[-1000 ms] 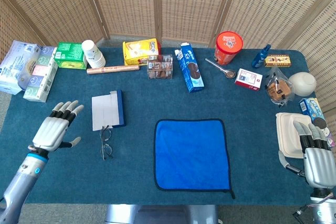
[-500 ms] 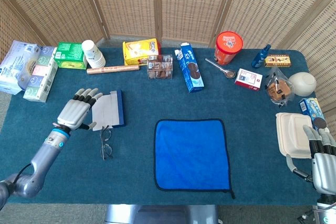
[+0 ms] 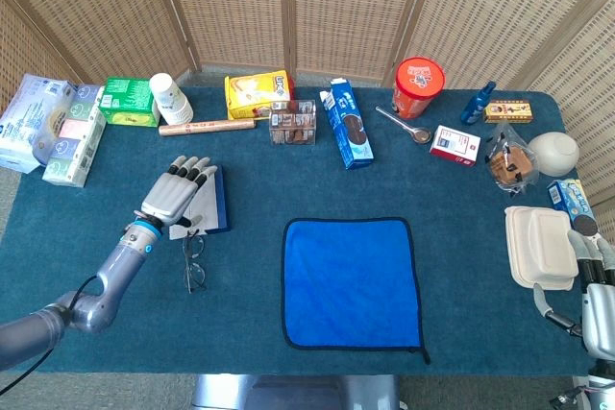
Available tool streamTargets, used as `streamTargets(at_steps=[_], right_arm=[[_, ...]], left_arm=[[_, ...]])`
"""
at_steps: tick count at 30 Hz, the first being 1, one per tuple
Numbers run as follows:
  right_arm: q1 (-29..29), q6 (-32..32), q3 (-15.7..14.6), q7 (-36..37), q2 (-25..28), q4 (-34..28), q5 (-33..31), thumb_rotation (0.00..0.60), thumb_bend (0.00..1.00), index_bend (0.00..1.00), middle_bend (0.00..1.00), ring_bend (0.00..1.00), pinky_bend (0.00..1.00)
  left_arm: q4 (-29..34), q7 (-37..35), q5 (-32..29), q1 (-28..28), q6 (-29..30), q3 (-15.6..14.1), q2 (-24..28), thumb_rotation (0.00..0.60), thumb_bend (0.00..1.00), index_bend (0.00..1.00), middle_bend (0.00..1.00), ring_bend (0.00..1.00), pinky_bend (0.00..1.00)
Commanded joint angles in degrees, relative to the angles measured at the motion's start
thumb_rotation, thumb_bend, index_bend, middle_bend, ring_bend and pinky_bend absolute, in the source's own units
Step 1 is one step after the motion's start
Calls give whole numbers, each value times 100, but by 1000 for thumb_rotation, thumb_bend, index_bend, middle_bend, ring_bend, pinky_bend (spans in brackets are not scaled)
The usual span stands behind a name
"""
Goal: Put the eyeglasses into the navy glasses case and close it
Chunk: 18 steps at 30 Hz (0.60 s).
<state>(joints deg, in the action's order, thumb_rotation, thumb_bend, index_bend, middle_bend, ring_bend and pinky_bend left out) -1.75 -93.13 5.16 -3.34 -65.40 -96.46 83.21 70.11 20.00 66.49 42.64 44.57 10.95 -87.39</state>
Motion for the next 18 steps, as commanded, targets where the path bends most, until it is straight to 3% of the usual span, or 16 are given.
streamTargets(at_steps=[1,13,18], right_arm=[[-11,-15,5,24,7,2,10,340,373,73,126,4,92],[-162,-162,14,273,17,137,-2,337,373,73,126,4,93],[-213,-238,24,339,23,174,28,340,375,73,126,4,93]], left_arm=[[-158,145,24,137,-1,-20,-196,528,224,0,0,0,0],[-288,424,-96,519,-81,-27,-590,527,225,0,0,0,0],[-261,176,-228,633,-45,156,-778,528,224,0,0,0,0]])
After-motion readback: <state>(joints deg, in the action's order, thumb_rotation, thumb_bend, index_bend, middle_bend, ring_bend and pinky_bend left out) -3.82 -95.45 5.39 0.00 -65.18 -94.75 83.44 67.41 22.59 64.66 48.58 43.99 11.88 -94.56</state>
